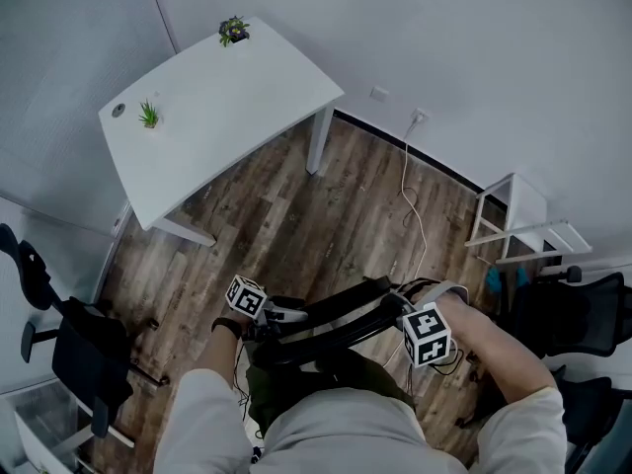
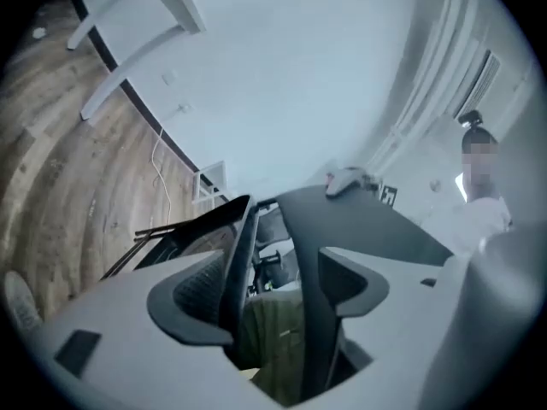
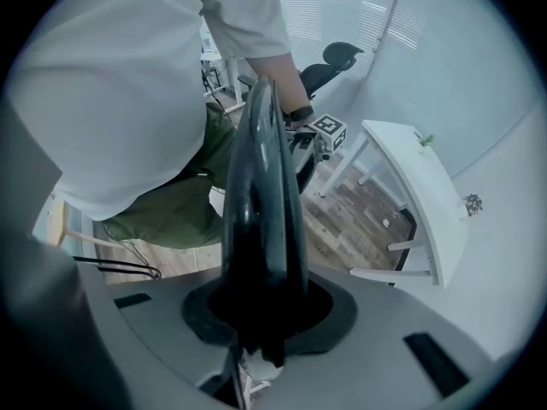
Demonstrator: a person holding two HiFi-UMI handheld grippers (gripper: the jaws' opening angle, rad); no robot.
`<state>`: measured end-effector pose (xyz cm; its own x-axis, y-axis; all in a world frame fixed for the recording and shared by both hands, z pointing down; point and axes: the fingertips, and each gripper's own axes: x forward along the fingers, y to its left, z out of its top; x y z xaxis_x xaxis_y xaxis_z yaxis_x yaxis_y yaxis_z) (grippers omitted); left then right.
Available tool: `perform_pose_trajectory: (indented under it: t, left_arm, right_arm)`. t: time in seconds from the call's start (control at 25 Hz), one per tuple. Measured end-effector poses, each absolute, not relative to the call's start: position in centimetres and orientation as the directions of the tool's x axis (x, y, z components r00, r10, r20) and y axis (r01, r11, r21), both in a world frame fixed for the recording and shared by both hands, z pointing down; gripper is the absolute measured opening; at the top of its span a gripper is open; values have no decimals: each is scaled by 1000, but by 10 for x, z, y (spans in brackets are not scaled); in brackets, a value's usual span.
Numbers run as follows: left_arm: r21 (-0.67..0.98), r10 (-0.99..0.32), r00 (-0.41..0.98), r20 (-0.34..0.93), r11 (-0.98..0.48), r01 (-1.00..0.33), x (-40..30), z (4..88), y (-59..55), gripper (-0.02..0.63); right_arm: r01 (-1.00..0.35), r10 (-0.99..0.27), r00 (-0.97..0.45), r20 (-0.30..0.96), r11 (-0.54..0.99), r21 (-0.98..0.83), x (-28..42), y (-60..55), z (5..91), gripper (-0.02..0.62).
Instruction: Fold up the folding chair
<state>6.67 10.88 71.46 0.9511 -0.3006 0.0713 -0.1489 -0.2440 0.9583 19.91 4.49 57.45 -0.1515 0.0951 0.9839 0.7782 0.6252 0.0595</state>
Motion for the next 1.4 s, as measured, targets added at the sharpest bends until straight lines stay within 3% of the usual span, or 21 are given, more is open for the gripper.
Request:
perform_pose_trajectory:
  t: [0.12,0.36,0.8,1.08,1.24,1.4]
  left_arm:
    - [973,-300,954,23,-214,-91,64,711,117,287]
    - [965,-371,929,-11,-249,-88,52,694,108,279]
    - [769,-317,925,208,-531,-355,26,602,132,302]
    - [657,-307,890,337,-600,-456,42,571,164,312]
    - [564,-368,826,428,-605,-562,41,561,171,298]
    - [567,-425,820,384,-592,-572,40,531,177,318]
  right_arm:
    - [787,115,-129,985,616,31,199,50,573,82]
    - [815,109,-113,988,579,29,200,58,573,66]
    - [844,77,-93,993,536,37,205,62,577,66]
    - [845,91,-81,993,535,20,198,61,579,67]
    - [844,113,-79,990,537,6,194,65,572,69]
    - [842,114,-67,991,539,-5,197,59,577,72]
